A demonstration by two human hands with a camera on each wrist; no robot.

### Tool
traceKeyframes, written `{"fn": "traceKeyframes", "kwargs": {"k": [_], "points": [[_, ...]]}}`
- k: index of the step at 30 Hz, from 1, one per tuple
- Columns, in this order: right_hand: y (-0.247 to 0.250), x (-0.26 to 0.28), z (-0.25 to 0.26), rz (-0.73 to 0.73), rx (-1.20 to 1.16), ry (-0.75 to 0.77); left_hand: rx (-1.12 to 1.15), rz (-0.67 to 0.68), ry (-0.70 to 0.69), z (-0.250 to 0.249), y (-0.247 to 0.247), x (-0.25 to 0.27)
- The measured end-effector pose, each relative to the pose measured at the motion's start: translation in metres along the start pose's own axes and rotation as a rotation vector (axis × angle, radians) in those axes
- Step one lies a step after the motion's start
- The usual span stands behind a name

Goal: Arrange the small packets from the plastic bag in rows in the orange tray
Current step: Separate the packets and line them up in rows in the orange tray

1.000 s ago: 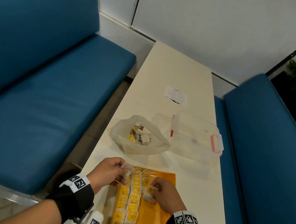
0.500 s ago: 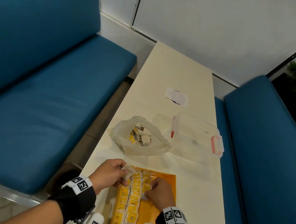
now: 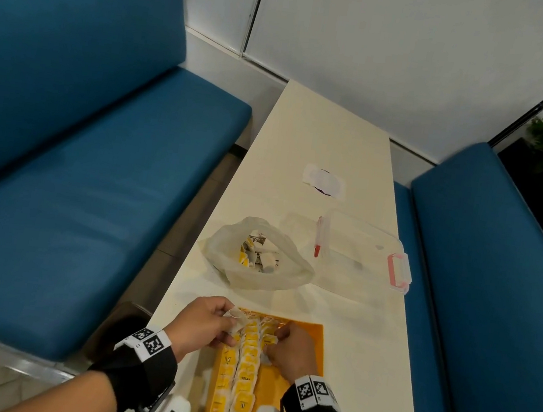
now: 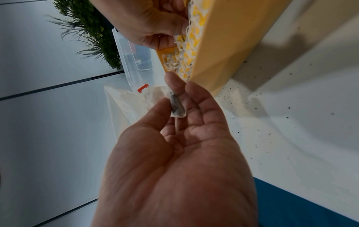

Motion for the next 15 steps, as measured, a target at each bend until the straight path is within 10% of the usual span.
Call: {"fn": "traceKeyframes", "kwargs": {"k": [8, 15], "points": [[0.034, 0.021, 0.041, -0.129, -0.103, 0.232, -0.05, 0.083, -0.004, -0.004, -0.005, 0.001], [0.034, 0.046, 0.105, 0.12, -0.389, 0.547, 0.058, 0.244, 0.082, -0.003, -0.026, 0.006]]}}
Point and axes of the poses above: each hand's wrist, its own x-axis away from the middle knuckle, its own y-axis out of the back of the hand, z = x × y, the point moved 10 cm from there along -x, towards the middle knuckle, and after that the axes turned 13 degrees about y, right-handed, at the moved point
